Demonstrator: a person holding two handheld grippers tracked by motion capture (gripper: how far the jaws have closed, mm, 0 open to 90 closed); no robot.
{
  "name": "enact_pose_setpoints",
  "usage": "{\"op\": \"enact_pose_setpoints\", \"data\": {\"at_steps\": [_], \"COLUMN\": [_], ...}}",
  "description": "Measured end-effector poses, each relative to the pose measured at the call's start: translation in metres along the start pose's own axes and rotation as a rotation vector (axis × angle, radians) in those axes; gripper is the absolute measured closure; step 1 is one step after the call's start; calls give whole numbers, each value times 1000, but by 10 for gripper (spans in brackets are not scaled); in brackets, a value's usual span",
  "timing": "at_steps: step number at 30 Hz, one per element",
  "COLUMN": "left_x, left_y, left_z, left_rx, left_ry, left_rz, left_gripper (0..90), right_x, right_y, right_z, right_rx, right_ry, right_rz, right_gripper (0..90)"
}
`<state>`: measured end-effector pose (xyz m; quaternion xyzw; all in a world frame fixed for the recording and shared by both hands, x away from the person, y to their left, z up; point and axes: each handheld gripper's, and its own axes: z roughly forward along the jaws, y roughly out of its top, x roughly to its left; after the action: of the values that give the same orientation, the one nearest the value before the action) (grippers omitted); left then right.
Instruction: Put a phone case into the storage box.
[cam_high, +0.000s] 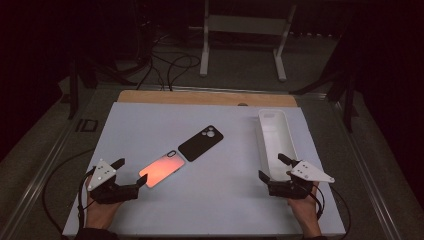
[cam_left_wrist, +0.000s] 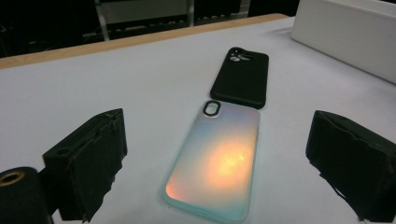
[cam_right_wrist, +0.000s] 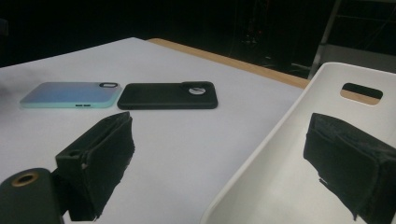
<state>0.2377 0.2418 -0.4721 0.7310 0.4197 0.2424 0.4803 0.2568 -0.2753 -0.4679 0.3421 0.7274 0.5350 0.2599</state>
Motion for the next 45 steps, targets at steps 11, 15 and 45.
{"op": "enact_pose_setpoints", "data": {"at_steps": [11,15,45], "left_x": [-2,-1,7], "left_y": [1,3,2], "left_z": [11,20,102], "left_rx": [82,132,518], "left_ry": [-17,-26,-87], "left_rz": [26,30,102], "left_gripper": [2,1,8], "right_x": [-1,-2,-3], "right_y": [0,0,-2], "right_z": [0,0,3], "right_rx": [4,5,21], "right_ry": [-3,-5,-6], "right_rz": [-1,-2,7], "right_gripper": [84,84,84]}}
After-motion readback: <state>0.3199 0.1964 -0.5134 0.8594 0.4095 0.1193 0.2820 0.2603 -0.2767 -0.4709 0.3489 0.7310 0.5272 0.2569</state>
